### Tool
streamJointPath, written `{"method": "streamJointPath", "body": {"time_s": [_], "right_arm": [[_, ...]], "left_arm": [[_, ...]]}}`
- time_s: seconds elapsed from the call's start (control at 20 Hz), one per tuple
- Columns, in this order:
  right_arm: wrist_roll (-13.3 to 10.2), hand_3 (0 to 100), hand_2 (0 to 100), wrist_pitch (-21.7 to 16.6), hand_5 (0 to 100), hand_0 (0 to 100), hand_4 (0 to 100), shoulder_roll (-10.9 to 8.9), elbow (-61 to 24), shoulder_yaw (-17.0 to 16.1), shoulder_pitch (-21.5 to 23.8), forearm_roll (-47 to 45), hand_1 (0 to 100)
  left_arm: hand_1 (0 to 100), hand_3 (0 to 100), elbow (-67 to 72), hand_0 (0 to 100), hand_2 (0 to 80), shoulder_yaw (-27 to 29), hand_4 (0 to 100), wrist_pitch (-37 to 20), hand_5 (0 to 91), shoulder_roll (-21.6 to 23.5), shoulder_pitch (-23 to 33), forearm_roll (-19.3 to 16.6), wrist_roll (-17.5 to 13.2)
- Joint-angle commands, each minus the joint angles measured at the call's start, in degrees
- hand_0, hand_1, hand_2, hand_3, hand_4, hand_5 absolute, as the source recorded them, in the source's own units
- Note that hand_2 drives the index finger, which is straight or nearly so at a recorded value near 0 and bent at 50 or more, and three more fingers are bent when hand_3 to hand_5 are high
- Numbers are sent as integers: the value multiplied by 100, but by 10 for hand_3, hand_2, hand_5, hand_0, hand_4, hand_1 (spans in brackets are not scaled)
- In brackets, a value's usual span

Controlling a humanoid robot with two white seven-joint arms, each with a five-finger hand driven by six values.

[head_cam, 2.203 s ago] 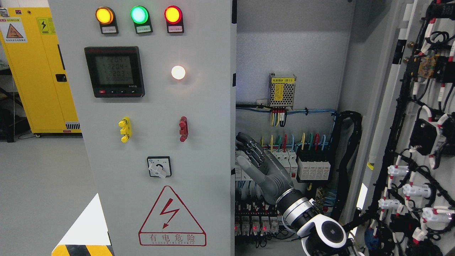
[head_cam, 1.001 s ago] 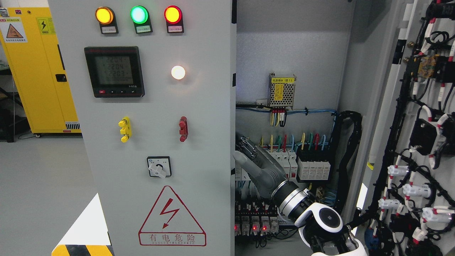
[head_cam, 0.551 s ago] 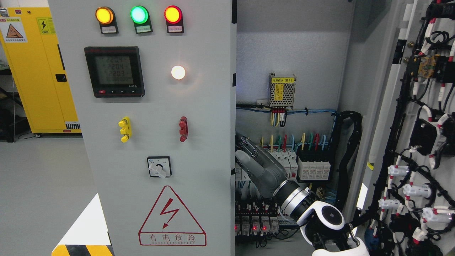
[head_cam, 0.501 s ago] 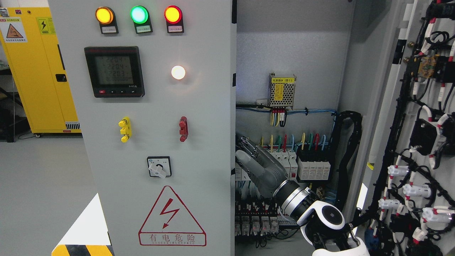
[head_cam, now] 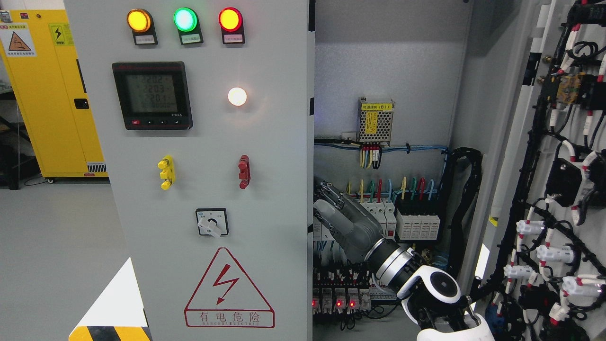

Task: Open door with both hands
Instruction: 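Place the right hand fingers behind the lamp door's inner edge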

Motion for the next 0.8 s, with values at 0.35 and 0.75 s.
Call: {"method": "streamJointPath", "body": {"time_s": [0.35,0.75], "right_arm": [[353,0,40,7,0,0,0,11,76,-22,-88,3,500],[581,0,40,104,0,0,0,29,120,-31,-97,-15,500]], "left_arm": [[556,0,-1,120,0,0,0,1,0,89,-13,0,-2],[556,0,7,120,0,0,0,1,0,80,-13,0,-2]]}}
